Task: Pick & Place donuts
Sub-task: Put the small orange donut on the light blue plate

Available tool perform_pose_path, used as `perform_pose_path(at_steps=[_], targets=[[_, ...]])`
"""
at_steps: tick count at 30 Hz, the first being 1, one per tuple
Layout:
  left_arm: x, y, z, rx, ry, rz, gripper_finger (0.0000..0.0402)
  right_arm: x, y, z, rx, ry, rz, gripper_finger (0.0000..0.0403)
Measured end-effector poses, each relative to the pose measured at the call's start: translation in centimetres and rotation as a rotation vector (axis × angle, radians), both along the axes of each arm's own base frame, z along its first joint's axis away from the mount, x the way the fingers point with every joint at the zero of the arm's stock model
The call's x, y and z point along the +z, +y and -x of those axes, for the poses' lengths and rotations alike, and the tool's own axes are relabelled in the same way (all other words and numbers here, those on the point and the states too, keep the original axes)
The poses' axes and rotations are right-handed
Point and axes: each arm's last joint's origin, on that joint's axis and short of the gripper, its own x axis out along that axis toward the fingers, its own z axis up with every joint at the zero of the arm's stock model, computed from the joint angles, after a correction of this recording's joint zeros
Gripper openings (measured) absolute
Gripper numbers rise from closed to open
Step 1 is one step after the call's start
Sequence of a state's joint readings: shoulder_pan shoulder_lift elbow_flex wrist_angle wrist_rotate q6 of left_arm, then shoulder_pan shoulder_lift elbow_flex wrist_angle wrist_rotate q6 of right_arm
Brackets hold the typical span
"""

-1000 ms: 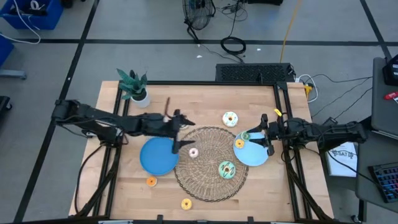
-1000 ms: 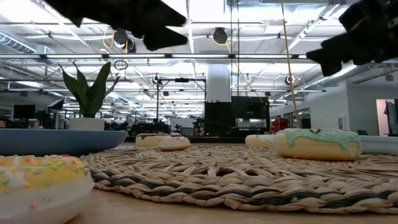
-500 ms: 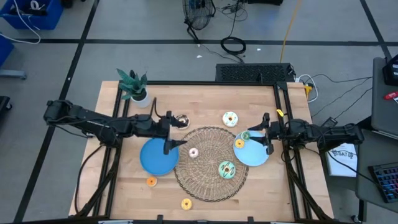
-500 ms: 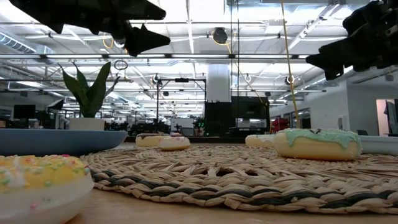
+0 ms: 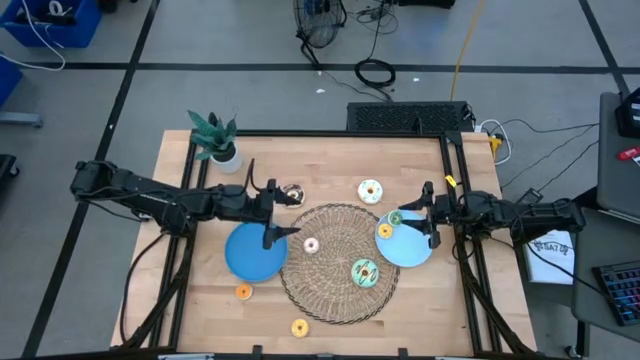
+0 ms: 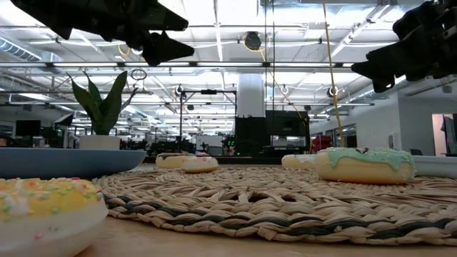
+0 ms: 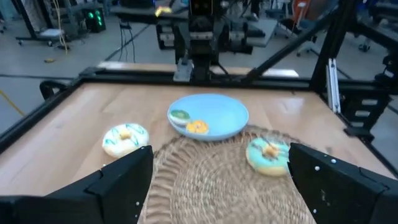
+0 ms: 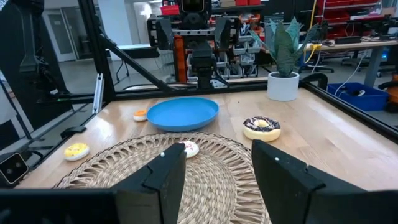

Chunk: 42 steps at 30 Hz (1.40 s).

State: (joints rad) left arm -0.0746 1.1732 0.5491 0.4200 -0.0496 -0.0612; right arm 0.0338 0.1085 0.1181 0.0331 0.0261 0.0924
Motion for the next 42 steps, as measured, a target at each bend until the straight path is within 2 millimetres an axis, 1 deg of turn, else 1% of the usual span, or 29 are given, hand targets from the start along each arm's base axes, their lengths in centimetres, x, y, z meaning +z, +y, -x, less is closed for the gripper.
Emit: perform_pose_path(at_steps=[3, 5, 7, 9, 12, 17, 21, 23, 26, 28, 30, 32, 36, 38, 42], targets=[[-0.6, -0.1, 0.2, -0.046, 0.066, 0.043, 0.0367, 0.0, 0.0, 0.0, 0.000, 0.000, 0.000, 0.0171], [-1.4, -0.5, 0.5, -0.094, 0.165, 0.117, 0.0367, 0.0, 0.0, 0.0, 0.000, 0.000, 0.000, 0.0171], [-2.0, -1.3, 0.8, -0.121, 0.278, 0.183, 0.0367, 0.0, 0.0, 0.0, 0.000, 0.000, 0.000, 0.0171], [-1.9, -2.4, 1.0, -0.126, 0.347, 0.231, 0.0367, 0.0, 0.0, 0.0, 0.000, -0.001, 0.000, 0.0171], [-1.4, -4.6, 1.4, -0.111, 0.426, 0.307, 0.0367, 0.0, 0.0, 0.0, 0.001, 0.000, 0.000, 0.0171], [0.4, -9.3, 2.2, -0.052, 0.521, 0.437, 0.0367, 0.0, 0.0, 0.0, 0.001, 0.000, 0.000, 0.0171], [0.8, -13.0, 3.0, 0.061, 0.635, 0.586, 0.0367, 0.0, 0.0, 0.0, 0.001, 0.000, 0.000, 0.0171], [1.2, -14.9, 2.9, 0.113, 0.678, 0.678, 0.0367, 0.0, 0.0, 0.0, 0.001, 0.000, 0.000, 0.0171], [0.8, -17.4, 2.7, 0.212, 0.817, 0.762, 0.0367, 0.0, 0.0, 0.0, 0.001, 0.000, 0.000, 0.0171], [0.7, -18.6, 2.3, 0.262, 0.915, 0.805, 0.0367, 0.0, 0.0, 0.0, 0.001, 0.000, 0.000, 0.0171], [0.3, -19.4, 2.1, 0.334, 1.008, 0.816, 0.0367, 0.0, 0.0, 0.0, 0.001, 0.000, 0.000, 0.0171], [-0.3, -19.6, 1.9, 0.444, 1.076, 0.808, 0.0367, 0.0, 0.0, 0.0, 0.001, 0.000, 0.000, 0.0171], [-1.1, -19.6, 1.6, 0.649, 1.122, 0.842, 0.0367, 0.0, 0.0, 0.0, 0.001, 0.000, 0.000, 0.0171], [-1.7, -19.7, 1.6, 0.699, 1.151, 0.861, 0.0367, 0.0, 0.0, 0.0, 0.001, 0.000, 0.000, 0.0171], [-2.6, -20.1, 1.6, 0.743, 1.188, 0.871, 0.0367, 0.0, 0.0, 0.0, 0.001, 0.000, 0.000, 0.0171]])
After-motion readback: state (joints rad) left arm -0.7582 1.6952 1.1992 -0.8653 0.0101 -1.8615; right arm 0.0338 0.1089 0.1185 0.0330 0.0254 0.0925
